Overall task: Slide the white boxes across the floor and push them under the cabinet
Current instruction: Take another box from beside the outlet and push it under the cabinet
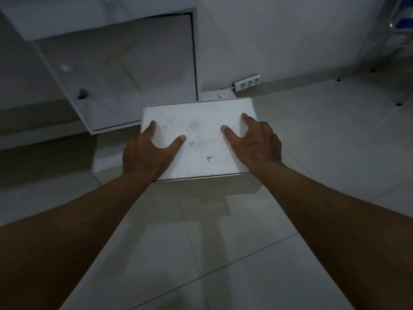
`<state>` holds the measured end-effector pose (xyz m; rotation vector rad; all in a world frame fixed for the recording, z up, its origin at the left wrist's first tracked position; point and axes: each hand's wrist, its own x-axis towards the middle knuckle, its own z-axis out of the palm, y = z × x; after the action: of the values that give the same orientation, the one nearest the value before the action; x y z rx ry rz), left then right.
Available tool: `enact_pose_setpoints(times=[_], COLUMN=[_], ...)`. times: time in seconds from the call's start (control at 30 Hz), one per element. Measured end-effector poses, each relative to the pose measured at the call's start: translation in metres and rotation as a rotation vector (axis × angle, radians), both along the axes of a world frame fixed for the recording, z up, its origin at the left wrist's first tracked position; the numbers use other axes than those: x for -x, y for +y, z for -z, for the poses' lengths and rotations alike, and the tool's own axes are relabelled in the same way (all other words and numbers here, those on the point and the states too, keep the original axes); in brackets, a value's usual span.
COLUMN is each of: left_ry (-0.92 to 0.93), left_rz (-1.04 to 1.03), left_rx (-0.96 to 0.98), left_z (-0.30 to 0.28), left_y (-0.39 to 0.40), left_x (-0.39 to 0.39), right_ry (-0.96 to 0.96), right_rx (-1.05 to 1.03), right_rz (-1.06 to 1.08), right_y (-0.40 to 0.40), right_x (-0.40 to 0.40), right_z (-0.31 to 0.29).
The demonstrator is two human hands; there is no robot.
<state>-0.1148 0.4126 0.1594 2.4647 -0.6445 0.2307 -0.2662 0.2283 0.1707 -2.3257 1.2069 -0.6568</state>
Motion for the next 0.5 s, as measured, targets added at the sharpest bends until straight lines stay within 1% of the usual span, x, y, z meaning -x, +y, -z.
enact_pose_setpoints(times=[0.13,0.23,0.5], left_ry=[-0.029,0.019,0.113], left_rz=[0.019,-0.006,-0.083], left_rx=[0.019,0.002,0.037], left_z=[-0.008,-0.007,0.012], left_y=[0.059,0.105,0.219], left_x=[-0.026,-0.044,-0.078], right_ry=[-0.034,-0.032,0.041], right_rx=[-0.006,-0.006,-0.017], right_rz=[0.023,0.008,-0.068], right_y=[0.060,0.105,0.208], right_x=[-0.024,-0.045,-0.097], right_z=[0.001,0.004,0.022])
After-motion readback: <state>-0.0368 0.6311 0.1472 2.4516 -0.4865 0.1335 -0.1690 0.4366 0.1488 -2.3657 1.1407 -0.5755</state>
